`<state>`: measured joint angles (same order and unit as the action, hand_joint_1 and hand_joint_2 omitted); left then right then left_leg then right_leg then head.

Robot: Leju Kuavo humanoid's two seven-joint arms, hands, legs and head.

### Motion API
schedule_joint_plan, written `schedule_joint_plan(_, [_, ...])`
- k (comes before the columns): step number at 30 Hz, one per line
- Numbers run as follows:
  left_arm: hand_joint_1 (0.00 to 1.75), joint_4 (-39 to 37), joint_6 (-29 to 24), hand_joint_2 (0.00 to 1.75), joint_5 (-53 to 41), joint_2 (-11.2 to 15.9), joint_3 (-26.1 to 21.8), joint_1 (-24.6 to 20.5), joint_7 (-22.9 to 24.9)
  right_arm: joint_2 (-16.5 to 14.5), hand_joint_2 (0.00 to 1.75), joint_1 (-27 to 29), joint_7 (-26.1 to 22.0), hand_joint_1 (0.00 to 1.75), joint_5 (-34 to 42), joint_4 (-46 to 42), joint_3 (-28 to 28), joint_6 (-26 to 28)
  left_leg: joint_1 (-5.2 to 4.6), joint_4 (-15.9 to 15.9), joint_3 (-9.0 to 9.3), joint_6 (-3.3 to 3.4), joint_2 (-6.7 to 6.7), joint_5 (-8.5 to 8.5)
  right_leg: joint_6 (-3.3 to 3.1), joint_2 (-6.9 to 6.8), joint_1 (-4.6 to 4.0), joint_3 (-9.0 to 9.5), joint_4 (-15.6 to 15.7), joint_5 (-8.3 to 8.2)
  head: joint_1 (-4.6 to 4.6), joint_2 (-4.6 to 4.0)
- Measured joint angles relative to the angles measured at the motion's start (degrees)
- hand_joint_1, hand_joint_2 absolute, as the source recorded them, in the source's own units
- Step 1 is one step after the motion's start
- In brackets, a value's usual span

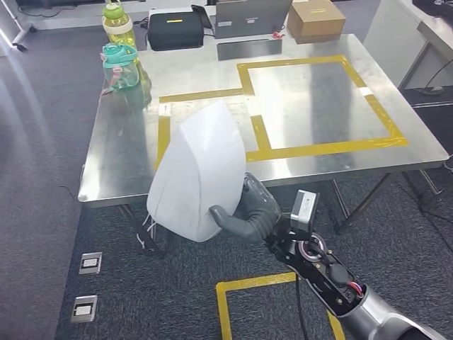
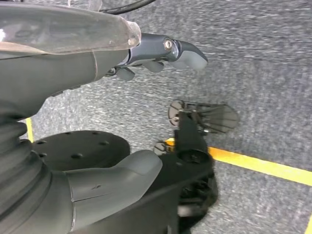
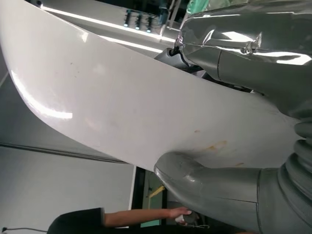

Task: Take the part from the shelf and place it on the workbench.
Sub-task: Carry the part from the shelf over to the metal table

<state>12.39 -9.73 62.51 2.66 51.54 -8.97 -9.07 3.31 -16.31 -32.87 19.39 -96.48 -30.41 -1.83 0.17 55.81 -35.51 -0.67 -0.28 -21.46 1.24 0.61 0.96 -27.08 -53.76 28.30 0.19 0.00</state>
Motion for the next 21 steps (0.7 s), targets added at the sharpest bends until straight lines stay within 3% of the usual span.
schedule_joint_plan(3, [0.00,0.00,-0.02,1.75,-0.02,0.01,0.01,-0.13,0.00,0.05,1.75,0.23,0.07,1.75,0.00,-0.63,0.01,0.32,-0.18,-0.88,0.75,1.03,-0.05,-1.07,1.03,0.05,-0.02,0.33,0.24,0.86,0.08,0.00])
schedule_joint_plan(5, [0.00,0.00,-0.04,1.75,-0.08,0.05,0.02,-0.12,0.00,0.25,1.75,0.42,0.10,1.75,0.03,-1.14,0.02,0.61,-0.08,-1.20,1.44,1.81,-0.04,-1.50,1.55,-0.06,0.09,-0.28,-2.08,2.31,0.40,0.00])
schedule_joint_plan(6, [0.00,0.00,-0.05,1.75,-0.13,0.09,0.02,-0.13,0.00,0.35,1.75,0.54,0.13,1.75,0.05,-1.36,0.03,0.79,-0.05,-1.33,1.86,2.15,0.00,-1.74,1.68,-0.11,0.10,-1.72,-5.21,3.75,0.68,0.00])
schedule_joint_plan(8, [0.00,0.00,-0.06,1.75,-0.25,0.14,0.02,-0.12,0.00,0.57,1.75,0.94,0.21,1.75,0.14,-1.60,0.03,1.21,-0.23,-1.31,2.67,2.67,0.04,-2.49,1.76,-0.17,0.05,-6.67,-14.00,7.00,1.18,0.00])
schedule_joint_plan(9, [0.00,0.00,-0.06,1.75,-0.32,0.14,0.02,-0.10,0.00,0.67,1.75,1.25,0.27,1.75,0.17,-1.64,0.03,1.43,-0.34,-1.30,3.16,2.77,0.01,-2.90,1.75,-0.17,0.04,-8.93,-17.34,7.63,1.34,0.00])
schedule_joint_plan(10, [0.00,0.00,-0.06,1.75,-0.37,0.14,0.02,-0.08,0.01,0.77,1.75,1.51,0.33,1.75,0.19,-1.67,0.02,1.57,-0.43,-1.29,3.71,2.82,-0.06,-3.33,1.67,-0.17,0.03,-10.33,-18.73,7.08,1.44,0.00])
schedule_joint_plan(11, [0.00,0.00,-0.06,1.75,-0.41,0.14,0.02,-0.07,0.02,0.84,1.75,1.69,0.38,1.75,0.20,-1.73,0.02,1.65,-0.53,-1.29,4.39,2.82,-0.15,-3.78,1.49,-0.17,-0.01,-10.51,-17.48,5.12,1.58,0.00])
schedule_joint_plan(13, [0.00,0.00,-0.06,1.75,-0.48,0.11,0.02,-0.04,0.05,0.89,1.75,1.73,0.41,1.75,0.21,-1.96,0.04,1.70,-0.71,-1.34,5.94,2.71,-0.29,-4.83,0.73,-0.17,-0.29,-8.24,-9.89,-0.70,2.01,0.00])
schedule_joint_plan(14, [0.00,0.00,-0.06,1.75,-0.52,0.09,0.02,-0.08,0.08,0.91,1.75,1.69,0.42,1.75,0.22,-2.08,0.07,1.72,-0.84,-1.32,6.53,2.54,-0.32,-5.32,0.26,-0.22,-0.53,-6.75,-6.06,-2.87,2.01,0.00])
schedule_joint_plan(15, [0.00,0.00,-0.05,1.75,-0.57,0.07,0.03,-0.14,0.12,0.92,1.75,1.64,0.43,1.75,0.24,-2.19,0.09,1.74,-0.88,-1.32,6.81,2.33,-0.31,-5.67,-0.13,-0.27,-0.75,-5.65,-3.42,-3.93,2.03,0.00])
schedule_joint_plan(17, [0.00,0.00,-0.05,1.75,-0.64,0.05,0.04,-0.33,0.21,0.93,1.75,1.62,0.46,1.75,0.25,-2.35,0.09,1.76,-0.86,-1.40,6.81,1.89,-0.22,-5.99,-0.55,-0.28,-1.05,-4.91,-1.89,-3.78,1.80,0.00])
schedule_joint_plan(19, [0.00,0.00,-0.03,1.75,-0.73,0.06,0.05,-0.45,0.29,0.94,1.75,1.63,0.49,1.75,0.24,-2.55,0.11,1.79,-0.89,-1.20,6.92,1.29,-0.06,-6.45,-0.79,-0.20,-0.79,-4.33,-1.09,-3.63,1.84,0.00])
schedule_joint_plan(21, [0.00,0.00,0.00,1.75,-0.78,0.07,0.07,-0.67,0.39,0.94,1.75,1.44,0.49,1.75,0.25,-2.70,0.18,1.86,-0.82,2.55,5.28,0.52,-0.01,-8.16,-1.17,-0.30,-0.34,-3.28,-0.21,-3.46,1.47,0.00])
